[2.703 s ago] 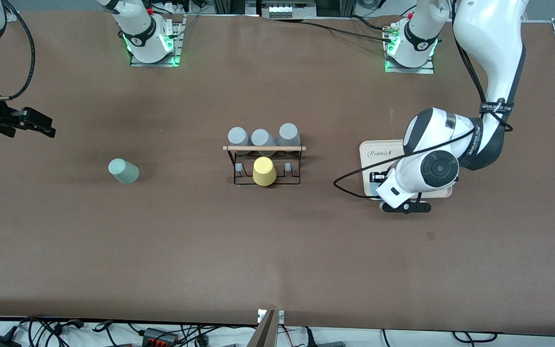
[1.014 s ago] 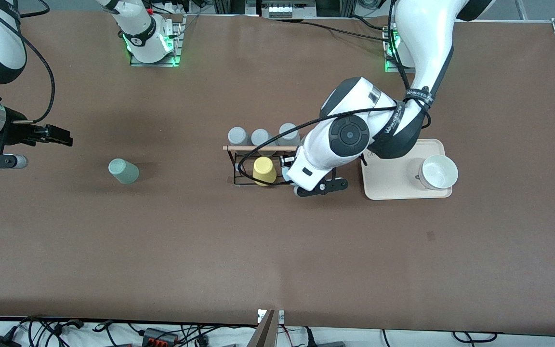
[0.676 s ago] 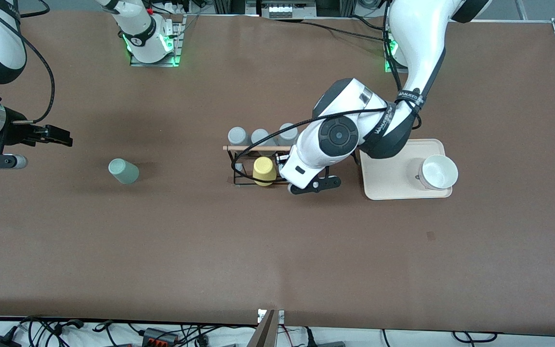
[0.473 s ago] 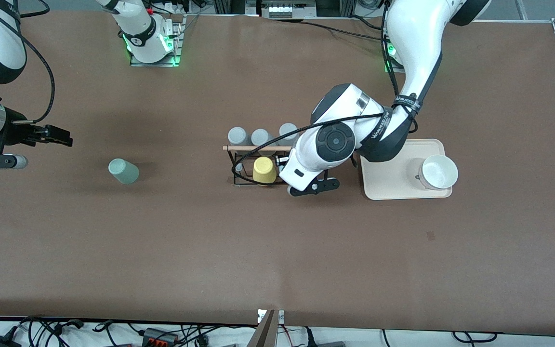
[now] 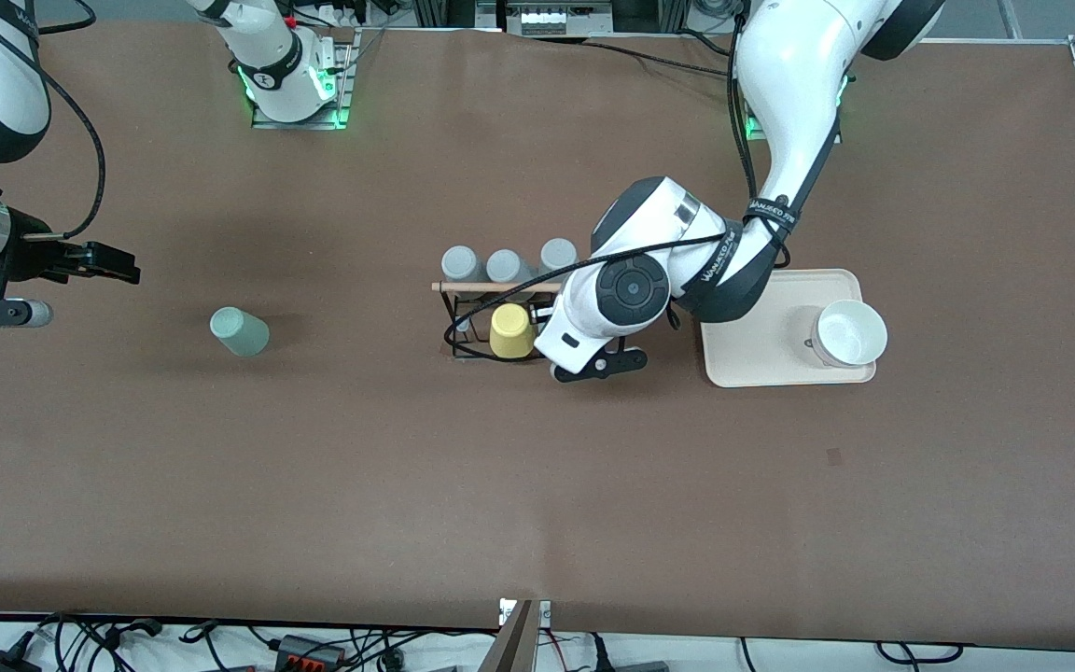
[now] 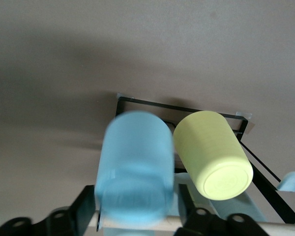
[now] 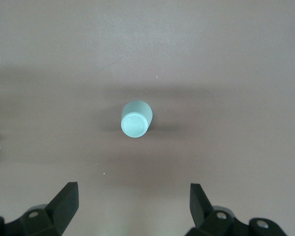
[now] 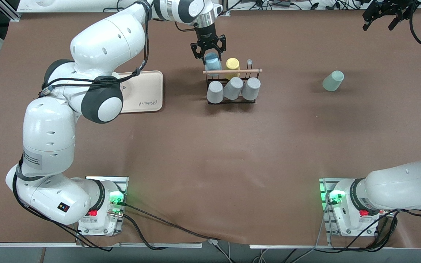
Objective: Hang scattered cups on rack with three cups
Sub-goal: 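Carry the blue cup to the rack while the right gripper approaches, then set the blue cup beside the yellow cup and open the left gripper, then grasp the pale green cup with the right gripper while left retracts, then carry the pale green cup with the right gripper to the rack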
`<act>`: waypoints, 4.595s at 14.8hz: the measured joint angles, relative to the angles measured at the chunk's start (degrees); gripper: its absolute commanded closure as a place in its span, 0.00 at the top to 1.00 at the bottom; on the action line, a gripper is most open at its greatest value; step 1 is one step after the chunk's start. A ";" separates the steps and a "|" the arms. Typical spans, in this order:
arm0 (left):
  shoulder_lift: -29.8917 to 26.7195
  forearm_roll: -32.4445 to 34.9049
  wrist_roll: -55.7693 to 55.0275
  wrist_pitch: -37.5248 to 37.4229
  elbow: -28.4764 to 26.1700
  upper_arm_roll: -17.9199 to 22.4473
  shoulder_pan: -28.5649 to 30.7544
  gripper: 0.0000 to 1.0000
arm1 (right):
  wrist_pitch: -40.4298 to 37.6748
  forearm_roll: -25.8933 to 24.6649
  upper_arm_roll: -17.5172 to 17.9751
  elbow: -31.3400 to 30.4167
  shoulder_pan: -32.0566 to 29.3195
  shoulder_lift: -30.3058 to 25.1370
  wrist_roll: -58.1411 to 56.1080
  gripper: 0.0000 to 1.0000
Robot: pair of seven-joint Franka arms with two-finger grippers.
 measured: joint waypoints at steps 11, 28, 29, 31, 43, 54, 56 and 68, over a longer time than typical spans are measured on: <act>-14.29 0.04 -0.14 -16.97 3.99 4.26 15.90 1.00 | 1.57 0.00 -0.01 -0.77 0.01 0.06 0.00 1.00; -30.21 3.12 12.13 -25.54 -11.14 4.02 22.83 1.00 | 33.74 0.00 0.12 -19.55 2.33 9.54 2.86 1.00; -32.51 3.16 15.42 -23.01 -14.96 4.03 23.57 1.00 | 35.37 0.00 0.12 -20.41 2.48 10.04 2.98 1.00; -37.63 3.30 20.92 -17.44 -23.87 4.03 25.08 1.00 | 39.12 0.00 0.10 -22.87 2.49 10.57 3.05 1.00; -41.91 9.46 31.67 -13.01 -28.34 3.69 27.29 1.00 | 42.72 0.00 0.08 -27.16 2.47 12.29 3.65 1.00; -41.91 9.46 31.66 -13.04 -28.34 3.68 27.29 1.00 | 42.74 0.00 0.00 -27.04 2.30 13.14 4.03 0.40; -41.91 9.46 31.66 -13.04 -28.33 3.68 27.29 1.00 | 42.63 0.00 0.02 -26.67 2.40 13.01 4.03 0.34; -41.91 9.46 31.64 -13.22 -28.33 3.65 27.29 1.00 | 11.03 0.13 3.86 5.03 18.90 12.38 12.55 0.26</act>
